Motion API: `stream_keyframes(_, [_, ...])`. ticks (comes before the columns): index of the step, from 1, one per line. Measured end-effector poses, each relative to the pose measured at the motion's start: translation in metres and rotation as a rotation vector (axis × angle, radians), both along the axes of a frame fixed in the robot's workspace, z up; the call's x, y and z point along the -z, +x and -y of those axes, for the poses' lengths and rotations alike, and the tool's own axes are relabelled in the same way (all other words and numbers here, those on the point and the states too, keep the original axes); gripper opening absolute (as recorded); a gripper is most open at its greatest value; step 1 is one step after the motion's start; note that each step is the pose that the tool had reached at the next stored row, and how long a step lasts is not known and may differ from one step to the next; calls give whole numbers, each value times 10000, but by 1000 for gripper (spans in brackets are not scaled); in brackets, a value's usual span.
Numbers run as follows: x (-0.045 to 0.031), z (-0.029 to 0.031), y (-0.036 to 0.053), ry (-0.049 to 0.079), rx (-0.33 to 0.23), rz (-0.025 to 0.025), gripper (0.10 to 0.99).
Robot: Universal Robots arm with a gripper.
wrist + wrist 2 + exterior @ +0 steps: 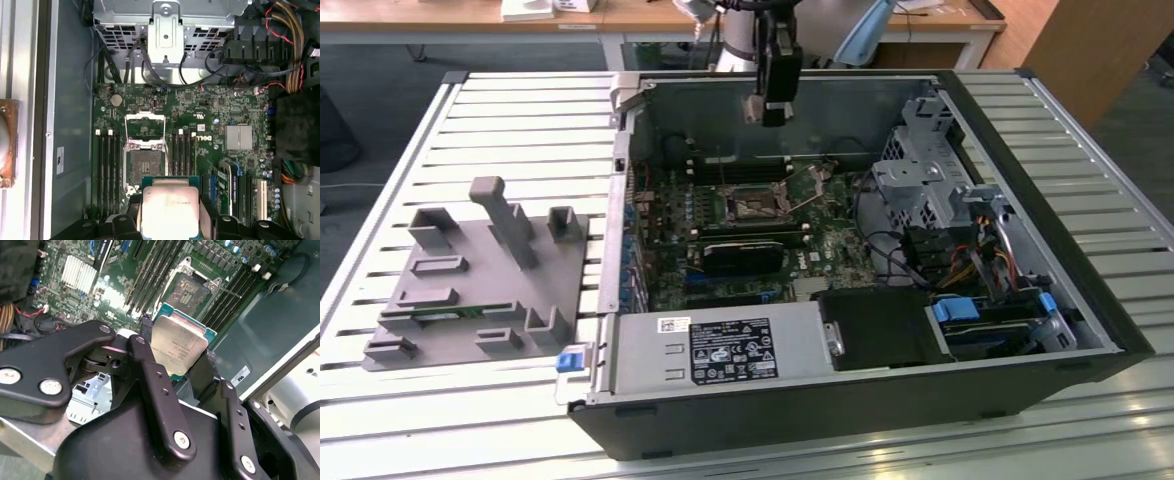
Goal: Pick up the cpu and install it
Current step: 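Place the cpu into insertion slot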
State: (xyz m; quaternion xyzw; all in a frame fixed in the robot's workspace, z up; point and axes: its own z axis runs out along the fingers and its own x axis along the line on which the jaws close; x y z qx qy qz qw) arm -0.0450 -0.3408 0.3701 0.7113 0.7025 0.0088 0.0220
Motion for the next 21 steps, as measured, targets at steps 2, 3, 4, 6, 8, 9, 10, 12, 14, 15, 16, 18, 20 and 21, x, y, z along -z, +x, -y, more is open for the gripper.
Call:
stream_keyframes(2, [36,0,0,-2,7,-5,541])
stream_keyframes(3, [53,0,0,-2,8,-5,541])
stream_keyframes(4, [70,0,1,-3,8,-5,541])
stream_keyframes(6, [92,0,1,-4,8,-6,541])
stream_keyframes(8, [101,-1,1,-24,8,-1,541])
stream_keyframes(9, [105,0,1,-30,8,5,541])
stream_keyframes(10, [110,0,1,-33,8,10,541])
stream_keyframes(12, [119,0,0,-34,8,15,541])
stream_keyframes(14, [134,0,0,-35,8,15,541])
stream_keyframes(15, [143,0,0,-33,8,16,541])
stream_keyframes(16, [151,0,0,-26,8,16,541])
stream_keyframes(18, [171,0,0,-18,10,16,541])
stream_keyframes(20, [193,0,0,-15,8,16,541])
stream_keyframes(21, [204,0,0,-14,8,16,541])
